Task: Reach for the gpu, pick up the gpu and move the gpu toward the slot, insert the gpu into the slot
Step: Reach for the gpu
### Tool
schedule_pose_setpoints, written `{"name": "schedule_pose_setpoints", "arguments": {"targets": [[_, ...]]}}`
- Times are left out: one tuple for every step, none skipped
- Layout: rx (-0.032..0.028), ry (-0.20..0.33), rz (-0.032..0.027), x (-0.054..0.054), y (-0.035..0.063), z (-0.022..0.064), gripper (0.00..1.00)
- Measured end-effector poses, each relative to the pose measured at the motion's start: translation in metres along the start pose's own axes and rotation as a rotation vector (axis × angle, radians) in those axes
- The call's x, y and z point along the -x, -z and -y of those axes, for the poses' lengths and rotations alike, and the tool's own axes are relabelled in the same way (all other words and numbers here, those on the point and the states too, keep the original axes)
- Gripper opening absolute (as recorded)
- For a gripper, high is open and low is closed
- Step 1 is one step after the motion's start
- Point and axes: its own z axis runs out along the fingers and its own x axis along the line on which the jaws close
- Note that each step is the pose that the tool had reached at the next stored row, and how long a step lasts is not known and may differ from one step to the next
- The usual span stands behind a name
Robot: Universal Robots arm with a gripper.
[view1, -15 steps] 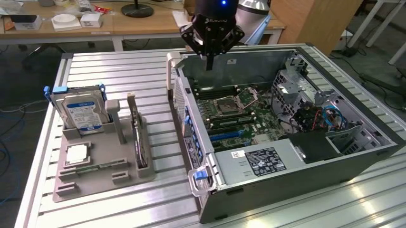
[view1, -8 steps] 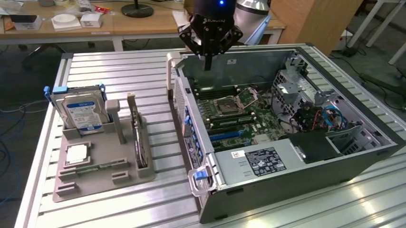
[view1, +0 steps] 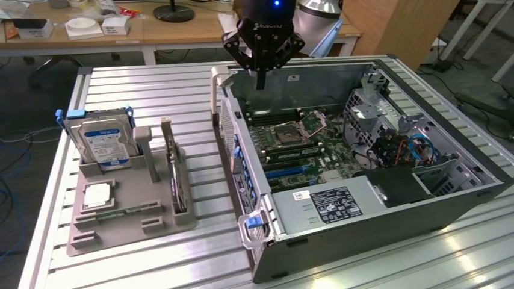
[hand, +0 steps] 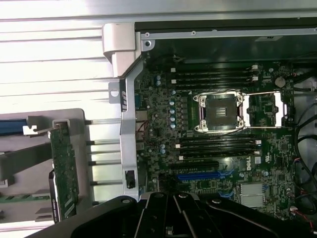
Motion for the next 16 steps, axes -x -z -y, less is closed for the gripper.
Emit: {"name": "schedule_pose_setpoints", "arguments": {"targets": [[0.0000,0.000,0.0000,-0.0006,0.0000,0.0001,0.10],[0.0000,0.000,0.0000,-0.0012,0.0001,0.0001,0.10],[-0.0001,0.000,0.0000,-0.0018,0.0001,0.0002,0.10],[0.0000,0.000,0.0000,-0.0025,0.0001,0.0003,0.10],[0.0000,0.000,0.0000,-0.0031,0.0001,0.0004,0.10],[0.0000,0.000,0.0000,-0.0037,0.0001,0.0005,0.10],[0.0000,0.000,0.0000,-0.0043,0.0001,0.0005,0.10],[0.0000,0.000,0.0000,-0.0049,0.0001,0.0006,0.10],[0.0000,0.000,0.0000,-0.0055,0.0002,0.0007,0.10],[0.0000,0.000,0.0000,-0.0061,0.0002,0.0008,0.10],[0.0000,0.000,0.0000,-0.0067,0.0002,0.0008,0.10],[0.0000,0.000,0.0001,-0.0072,0.0002,0.0009,0.10],[0.0000,0.000,0.0000,-0.0078,0.0002,0.0010,0.10],[0.0001,0.000,0.0000,-0.0084,0.0002,0.0011,0.10],[0.0000,0.000,0.0000,-0.0090,0.0003,0.0012,0.10],[0.0000,0.000,0.0000,-0.0097,0.0003,0.0013,0.10]]}}
